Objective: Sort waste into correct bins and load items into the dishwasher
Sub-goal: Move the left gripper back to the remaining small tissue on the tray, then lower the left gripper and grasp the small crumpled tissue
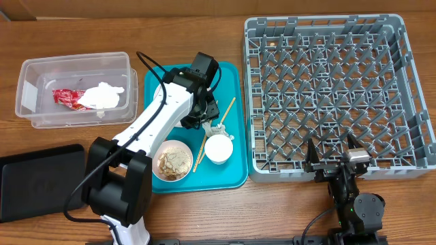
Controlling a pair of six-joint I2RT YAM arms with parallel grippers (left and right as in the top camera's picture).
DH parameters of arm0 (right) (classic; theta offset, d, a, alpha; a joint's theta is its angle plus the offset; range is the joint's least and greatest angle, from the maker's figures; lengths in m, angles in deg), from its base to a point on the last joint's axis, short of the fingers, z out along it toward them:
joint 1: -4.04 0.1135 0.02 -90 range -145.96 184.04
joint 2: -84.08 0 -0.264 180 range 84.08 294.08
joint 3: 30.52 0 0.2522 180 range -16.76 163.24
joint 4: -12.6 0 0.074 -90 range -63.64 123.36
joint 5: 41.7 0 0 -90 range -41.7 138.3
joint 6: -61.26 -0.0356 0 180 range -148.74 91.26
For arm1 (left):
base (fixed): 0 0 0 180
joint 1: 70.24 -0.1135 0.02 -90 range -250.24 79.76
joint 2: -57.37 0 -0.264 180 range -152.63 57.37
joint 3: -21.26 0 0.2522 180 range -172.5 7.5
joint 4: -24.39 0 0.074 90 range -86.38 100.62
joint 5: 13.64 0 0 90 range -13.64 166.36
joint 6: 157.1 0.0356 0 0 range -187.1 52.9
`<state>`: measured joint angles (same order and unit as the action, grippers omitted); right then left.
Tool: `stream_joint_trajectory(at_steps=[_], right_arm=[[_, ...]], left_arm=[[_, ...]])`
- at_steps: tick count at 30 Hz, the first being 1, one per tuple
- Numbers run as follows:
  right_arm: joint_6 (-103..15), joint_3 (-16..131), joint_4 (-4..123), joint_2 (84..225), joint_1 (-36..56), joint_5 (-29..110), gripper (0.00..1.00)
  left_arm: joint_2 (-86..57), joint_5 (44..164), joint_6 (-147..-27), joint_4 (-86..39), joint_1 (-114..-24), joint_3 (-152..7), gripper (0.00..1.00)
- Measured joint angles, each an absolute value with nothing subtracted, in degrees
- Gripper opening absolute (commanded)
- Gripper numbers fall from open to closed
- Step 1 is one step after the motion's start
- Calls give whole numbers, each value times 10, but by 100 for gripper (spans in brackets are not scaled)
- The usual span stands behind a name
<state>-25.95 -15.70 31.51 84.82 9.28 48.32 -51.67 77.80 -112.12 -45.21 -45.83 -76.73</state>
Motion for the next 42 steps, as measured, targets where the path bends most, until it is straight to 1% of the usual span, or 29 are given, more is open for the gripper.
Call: stream_joint_trajectory(at_steps=[12, 13, 15, 17, 42], right_arm=[[-259, -157, 315, 848, 93, 483, 100], [-260, -157, 315, 848, 93, 483, 100], [-259, -157, 315, 848, 93, 483, 100], [-260, -157, 315, 848, 93, 483, 100], [-260, -157, 315, 848, 93, 483, 100]], left_arm=[[-517, 778, -1139, -388, -458, -713, 49], [-517, 778, -1139, -387, -458, -711, 48], [-517, 778, -1139, -386, -458, -708, 41], [-517, 778, -1140, -381, -458, -706, 40], [-517, 778, -1141, -367, -458, -706, 41]])
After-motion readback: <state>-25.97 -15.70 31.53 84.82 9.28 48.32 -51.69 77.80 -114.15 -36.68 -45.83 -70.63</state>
